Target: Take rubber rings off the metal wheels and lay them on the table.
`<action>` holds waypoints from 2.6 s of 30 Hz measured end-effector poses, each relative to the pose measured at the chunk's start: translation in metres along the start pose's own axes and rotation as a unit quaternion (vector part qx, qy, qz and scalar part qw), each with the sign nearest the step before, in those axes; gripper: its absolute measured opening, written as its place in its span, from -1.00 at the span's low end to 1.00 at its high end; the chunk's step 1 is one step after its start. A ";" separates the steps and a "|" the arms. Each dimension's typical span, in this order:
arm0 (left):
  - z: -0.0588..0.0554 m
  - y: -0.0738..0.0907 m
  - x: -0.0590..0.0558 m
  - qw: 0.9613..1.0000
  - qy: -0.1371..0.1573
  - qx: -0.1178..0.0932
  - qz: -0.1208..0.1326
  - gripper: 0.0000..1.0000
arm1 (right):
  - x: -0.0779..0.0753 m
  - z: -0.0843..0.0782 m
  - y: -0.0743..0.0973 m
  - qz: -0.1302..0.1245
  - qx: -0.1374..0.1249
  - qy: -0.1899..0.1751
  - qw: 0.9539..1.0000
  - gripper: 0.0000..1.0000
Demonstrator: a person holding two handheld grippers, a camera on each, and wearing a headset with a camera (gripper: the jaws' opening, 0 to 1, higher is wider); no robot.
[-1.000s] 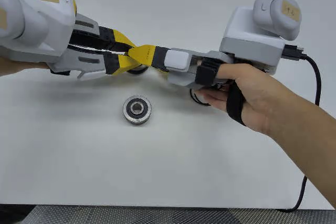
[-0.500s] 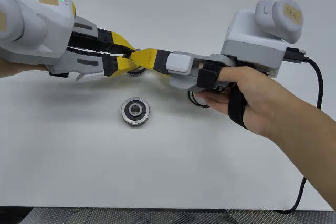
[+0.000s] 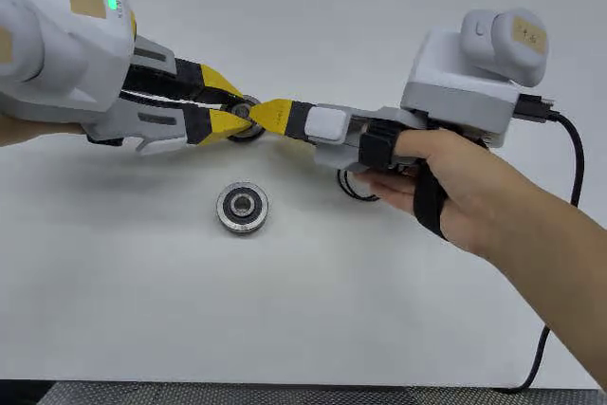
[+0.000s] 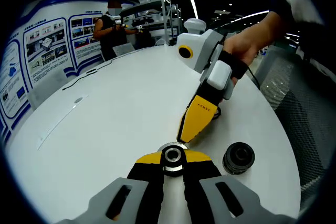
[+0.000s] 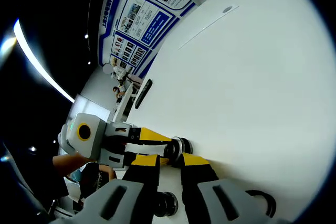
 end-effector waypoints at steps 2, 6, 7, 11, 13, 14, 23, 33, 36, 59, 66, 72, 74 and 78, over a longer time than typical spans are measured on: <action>0.000 0.000 0.000 1.000 0.000 0.001 0.001 -0.74 | -0.002 0.000 0.001 -0.008 0.000 0.000 1.000 -0.67; -0.001 0.000 0.001 1.000 0.001 0.000 0.000 -0.74 | -0.002 0.001 0.002 -0.009 -0.001 0.003 1.000 -0.55; -0.002 0.000 0.002 1.000 0.001 0.000 0.000 -0.74 | -0.002 0.000 0.002 -0.009 0.000 0.006 1.000 -0.54; -0.001 0.000 0.001 1.000 0.001 0.000 0.000 -0.74 | -0.002 0.000 -0.001 -0.006 -0.001 0.012 1.000 -0.51; -0.001 0.000 0.000 1.000 0.001 0.000 0.000 -0.74 | -0.001 0.000 -0.003 -0.005 0.000 0.013 1.000 -0.49; 0.000 0.000 0.000 1.000 0.001 0.001 0.001 -0.74 | -0.001 -0.001 -0.003 -0.004 0.002 0.012 1.000 -0.49; 0.000 -0.001 -0.001 1.000 0.000 0.000 0.000 -0.74 | 0.000 -0.001 -0.004 -0.003 0.004 0.012 1.000 -0.51; 0.002 -0.001 -0.003 1.000 0.000 0.000 0.000 -0.74 | -0.004 0.000 -0.005 -0.012 0.002 0.010 1.000 -0.48; 0.003 -0.001 -0.003 1.000 0.000 0.000 0.000 -0.74 | -0.003 0.001 -0.006 -0.011 0.002 0.012 1.000 -0.48; 0.001 0.000 -0.001 1.000 -0.002 0.001 -0.001 -0.74 | 0.006 0.003 -0.010 -0.012 -0.005 0.017 1.000 -0.24; 0.001 -0.001 -0.001 1.000 -0.002 0.002 -0.001 -0.74 | 0.007 0.004 -0.013 -0.015 0.005 0.041 0.999 -0.19; 0.001 -0.001 -0.001 1.000 -0.001 0.002 -0.001 -0.74 | 0.009 0.003 -0.011 -0.008 0.011 0.029 1.000 -0.11; 0.001 -0.001 0.000 1.000 -0.002 0.003 -0.001 -0.74 | 0.009 0.001 -0.009 -0.009 0.016 0.026 1.000 -0.13; 0.001 -0.001 -0.001 1.000 -0.002 0.003 -0.001 -0.74 | 0.008 0.000 -0.006 0.001 0.014 0.007 1.000 -0.12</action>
Point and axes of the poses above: the centre of the closed fingertips' face, and the gripper's own axes: y roughly backward along the fingers, x roughly to its left, z roughly out of its top, the point moved 10 cm from there along y, roughly backward along the fingers, and after that the axes turned 13 degrees about y, right-handed, at the moved point
